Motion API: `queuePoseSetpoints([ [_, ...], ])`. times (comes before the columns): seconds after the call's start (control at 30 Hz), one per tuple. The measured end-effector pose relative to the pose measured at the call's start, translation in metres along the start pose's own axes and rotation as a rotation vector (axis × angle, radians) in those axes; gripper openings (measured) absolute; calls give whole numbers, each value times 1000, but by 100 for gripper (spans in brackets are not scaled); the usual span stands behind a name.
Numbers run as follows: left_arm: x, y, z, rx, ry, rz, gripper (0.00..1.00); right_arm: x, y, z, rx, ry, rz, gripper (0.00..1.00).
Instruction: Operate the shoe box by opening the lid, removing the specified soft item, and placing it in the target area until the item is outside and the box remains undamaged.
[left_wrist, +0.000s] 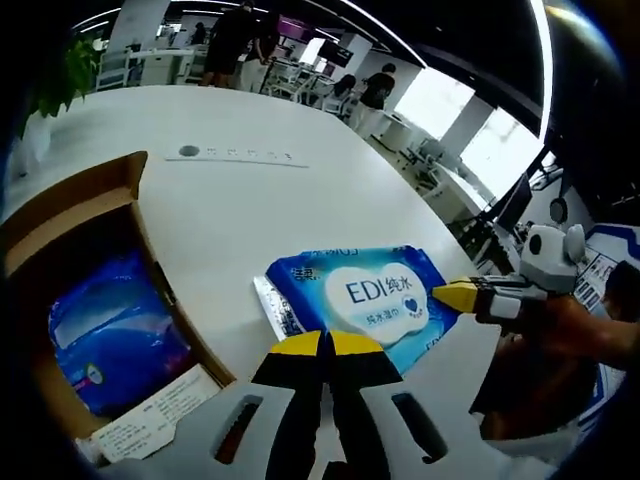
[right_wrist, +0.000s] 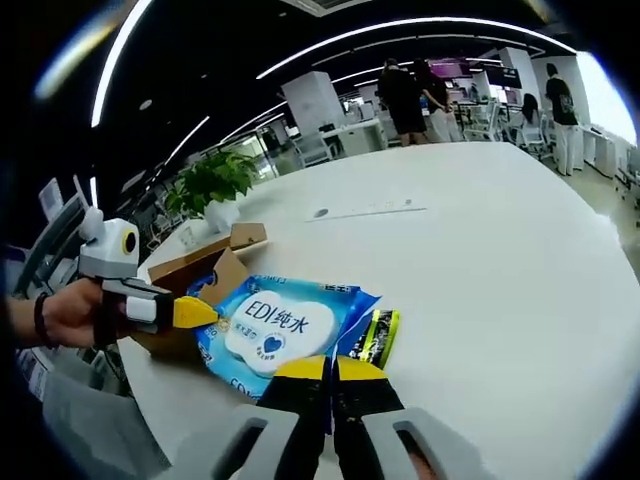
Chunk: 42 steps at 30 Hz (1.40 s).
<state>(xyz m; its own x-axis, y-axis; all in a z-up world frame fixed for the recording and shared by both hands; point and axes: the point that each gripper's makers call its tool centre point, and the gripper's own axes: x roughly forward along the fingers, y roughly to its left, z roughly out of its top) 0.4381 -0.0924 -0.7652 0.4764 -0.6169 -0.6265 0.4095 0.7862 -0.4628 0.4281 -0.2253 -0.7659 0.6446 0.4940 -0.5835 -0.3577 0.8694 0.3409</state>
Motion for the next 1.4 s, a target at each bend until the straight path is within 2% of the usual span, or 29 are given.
queuePoseSetpoints([
  [0.43,15,8,-2,-22,16,44,0,21,-15,-2,-10,39,34,0],
  [0.8,22,10,-1,-25,19,60,0,28,-21,-5,-5,56,42,0],
  [1.4,31,11,-9,82,58,95,0,41,-31,-20,13,84,39,0],
])
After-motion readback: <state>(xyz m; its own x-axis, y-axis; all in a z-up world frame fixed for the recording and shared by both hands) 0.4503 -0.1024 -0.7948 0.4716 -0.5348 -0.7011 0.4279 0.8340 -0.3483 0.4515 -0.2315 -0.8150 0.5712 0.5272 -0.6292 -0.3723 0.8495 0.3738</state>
